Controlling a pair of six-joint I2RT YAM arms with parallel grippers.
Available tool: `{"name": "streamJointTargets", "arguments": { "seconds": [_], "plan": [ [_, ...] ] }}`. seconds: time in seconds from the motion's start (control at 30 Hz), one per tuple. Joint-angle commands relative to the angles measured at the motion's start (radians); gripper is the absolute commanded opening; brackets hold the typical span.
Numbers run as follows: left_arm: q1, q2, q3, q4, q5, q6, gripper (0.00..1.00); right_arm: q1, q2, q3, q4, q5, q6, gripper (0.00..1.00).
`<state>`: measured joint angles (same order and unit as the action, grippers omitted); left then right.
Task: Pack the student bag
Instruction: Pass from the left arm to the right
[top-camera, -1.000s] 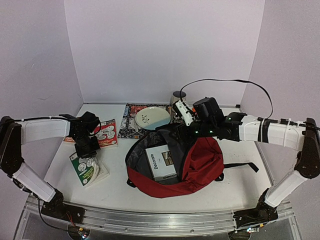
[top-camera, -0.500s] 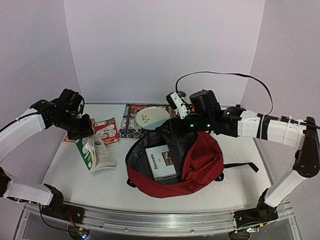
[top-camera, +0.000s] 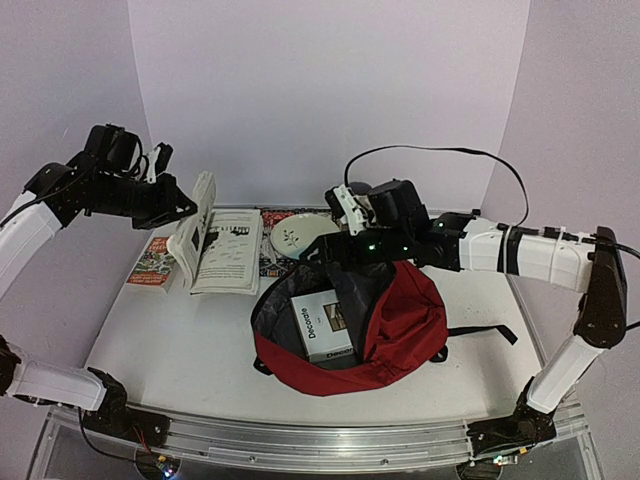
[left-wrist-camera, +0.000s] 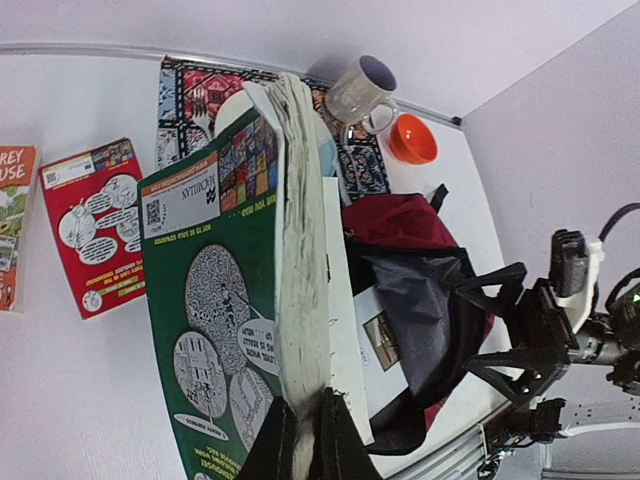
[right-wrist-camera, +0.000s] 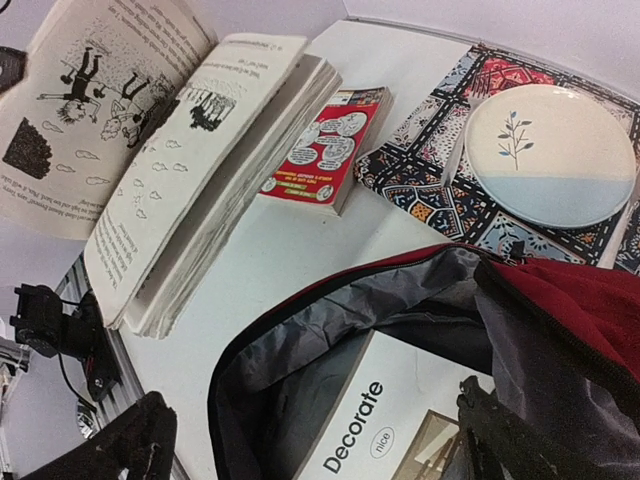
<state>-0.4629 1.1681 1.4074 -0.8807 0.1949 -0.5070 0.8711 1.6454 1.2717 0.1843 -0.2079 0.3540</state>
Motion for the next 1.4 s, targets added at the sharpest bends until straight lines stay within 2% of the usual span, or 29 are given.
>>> {"name": "streamJointTargets", "arguments": {
  "seconds": [0.0, 0.27, 0.5, 0.63, 0.8, 1.0, 1.37],
  "plan": [
    [0.001, 0.005, 0.07, 0.099, 0.125, 0.065, 0.0, -0.004, 0.011, 0.043, 0.105, -0.051, 0.1, 0.98],
    [0.0, 0.01, -0.014, 0.233, 0.278, 0.058, 0.0, -0.01, 0.075, 0.049, 0.264, -0.137, 0.282, 0.98],
    [-0.01, 0.018, -0.083, 0.343, 0.389, 0.043, 0.0, -0.011, 0.127, 0.037, 0.372, -0.127, 0.415, 0.98],
    [-0.013, 0.015, -0.1, 0.372, 0.402, 0.039, 0.0, -0.019, 0.129, 0.001, 0.417, -0.105, 0.464, 0.98],
    [-0.023, 0.037, -0.115, 0.39, 0.416, 0.045, 0.0, -0.023, 0.134, -0.03, 0.544, -0.193, 0.493, 0.98],
    [-0.109, 0.091, -0.128, 0.418, 0.372, 0.061, 0.0, -0.024, 0.139, -0.019, 0.596, -0.224, 0.523, 0.98],
    [-0.326, 0.235, -0.079, 0.425, 0.135, 0.12, 0.0, -0.032, 0.142, -0.04, 0.616, -0.194, 0.616, 0.98]
  ]
}}
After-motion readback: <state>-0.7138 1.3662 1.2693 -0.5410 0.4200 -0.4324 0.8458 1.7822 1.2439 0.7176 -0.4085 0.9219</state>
